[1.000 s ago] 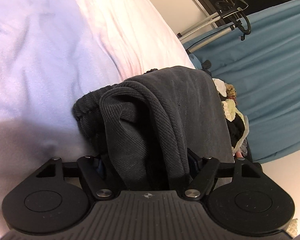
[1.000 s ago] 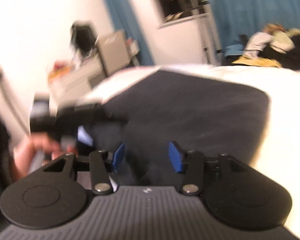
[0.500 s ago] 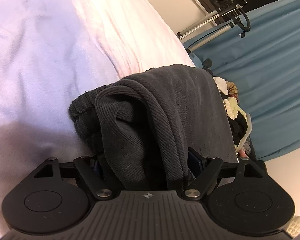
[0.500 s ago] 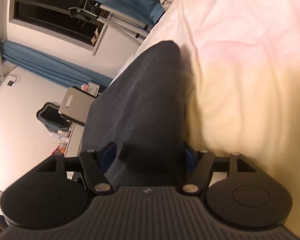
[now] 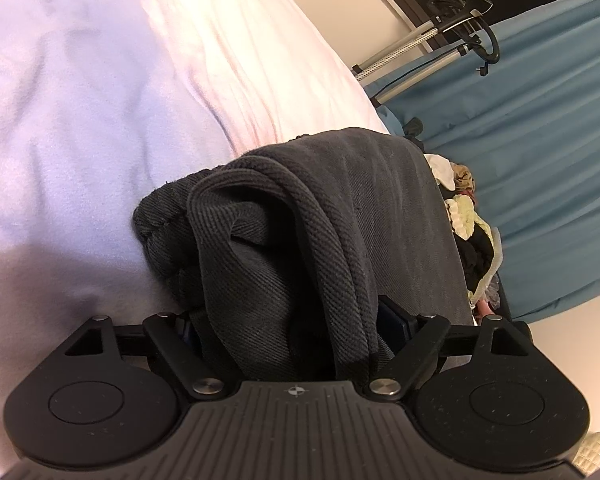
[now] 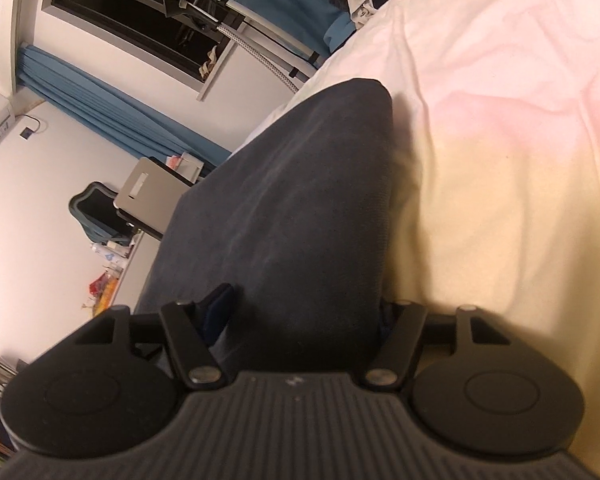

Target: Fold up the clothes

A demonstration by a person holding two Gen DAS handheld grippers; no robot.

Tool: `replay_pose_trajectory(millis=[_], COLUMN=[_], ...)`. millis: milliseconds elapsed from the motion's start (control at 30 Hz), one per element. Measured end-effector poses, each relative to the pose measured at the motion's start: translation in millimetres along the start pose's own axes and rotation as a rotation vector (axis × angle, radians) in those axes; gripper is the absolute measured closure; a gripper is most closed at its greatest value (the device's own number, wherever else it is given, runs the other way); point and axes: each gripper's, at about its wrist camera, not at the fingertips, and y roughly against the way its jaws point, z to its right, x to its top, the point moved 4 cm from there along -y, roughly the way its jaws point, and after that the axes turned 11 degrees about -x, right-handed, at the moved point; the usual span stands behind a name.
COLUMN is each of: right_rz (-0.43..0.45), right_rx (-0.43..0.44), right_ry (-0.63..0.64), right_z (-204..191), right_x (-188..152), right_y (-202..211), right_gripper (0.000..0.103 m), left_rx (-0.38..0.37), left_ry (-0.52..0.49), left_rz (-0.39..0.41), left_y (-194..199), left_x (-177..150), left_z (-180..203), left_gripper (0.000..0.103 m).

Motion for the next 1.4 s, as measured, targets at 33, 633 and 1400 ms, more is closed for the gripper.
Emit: replay_pose_trajectory(millis=[33,633,1400], right_rz=[0.002,0.185,0.536], right_rx=[-0.009,-0.003,-0.295], right_ry=[0.006,0.204,-0.036], right_z=[2,-67,215], right_x=[0,25,152], right_y=[0,104,373], right_gripper=[0.048,0.079,0.078], left_rx=[-0.001,-0.146,-0.454], left_ry=[-0.006,-0.186,-0.414], left_rz=[0.005,0.049,-0.383], left_y=[1,53,-168], left_x=[0,-16,-302], left_z=[2,101,337], left_gripper=[0.021,0.057,0.057])
